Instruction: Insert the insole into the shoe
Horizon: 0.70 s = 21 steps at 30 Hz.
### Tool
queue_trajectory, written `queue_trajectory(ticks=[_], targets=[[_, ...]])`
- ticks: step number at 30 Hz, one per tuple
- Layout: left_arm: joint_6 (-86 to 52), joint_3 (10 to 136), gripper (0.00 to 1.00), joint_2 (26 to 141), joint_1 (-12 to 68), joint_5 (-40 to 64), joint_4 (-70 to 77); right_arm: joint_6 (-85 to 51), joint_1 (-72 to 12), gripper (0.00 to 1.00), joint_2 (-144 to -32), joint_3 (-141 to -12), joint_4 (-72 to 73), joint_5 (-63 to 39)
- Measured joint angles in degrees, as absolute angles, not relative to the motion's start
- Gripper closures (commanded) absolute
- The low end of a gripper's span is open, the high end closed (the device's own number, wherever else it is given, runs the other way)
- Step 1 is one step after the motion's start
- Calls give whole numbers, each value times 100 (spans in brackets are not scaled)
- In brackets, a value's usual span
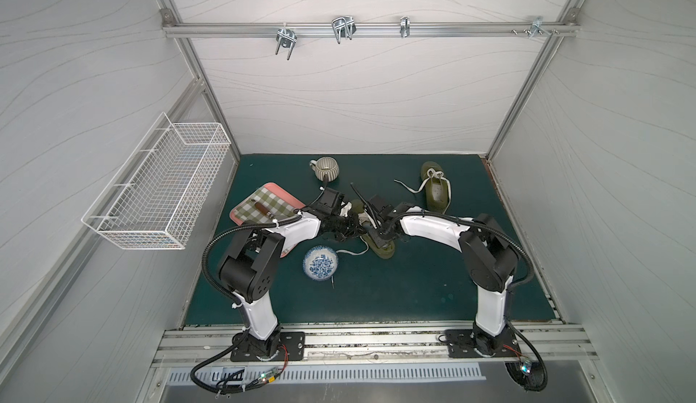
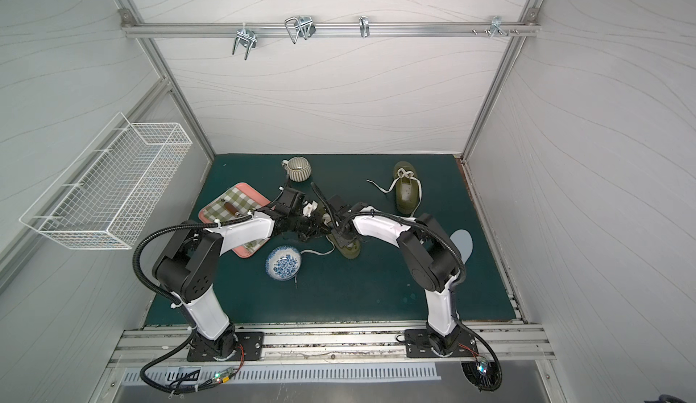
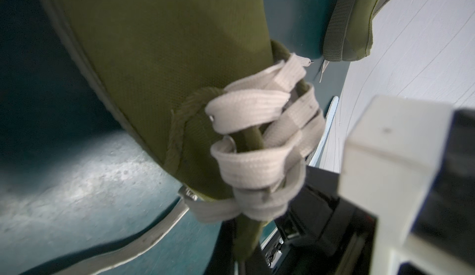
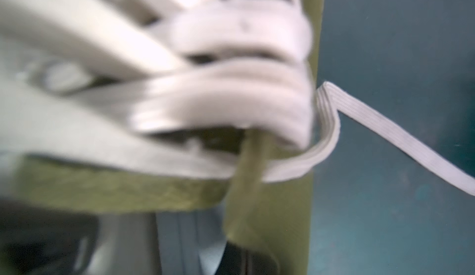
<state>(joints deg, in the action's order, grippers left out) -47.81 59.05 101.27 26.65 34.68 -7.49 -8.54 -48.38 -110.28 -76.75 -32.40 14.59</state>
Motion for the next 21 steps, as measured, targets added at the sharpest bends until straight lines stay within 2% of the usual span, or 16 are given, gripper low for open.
queue_trajectory(ticks=[8, 13, 21], targets=[[-4781, 5870, 100, 10127, 2665, 3487, -703, -840, -5006, 100, -10884, -7338, -3326, 2018], [-4781, 5854, 100, 10127, 2668, 3535, -690, -832, -4788, 100, -10853, -7332, -3319, 1859], [-4781, 5854, 100, 10127, 2670, 3546, -666, -873, -4947, 100, -10377, -7336, -3977, 1347]])
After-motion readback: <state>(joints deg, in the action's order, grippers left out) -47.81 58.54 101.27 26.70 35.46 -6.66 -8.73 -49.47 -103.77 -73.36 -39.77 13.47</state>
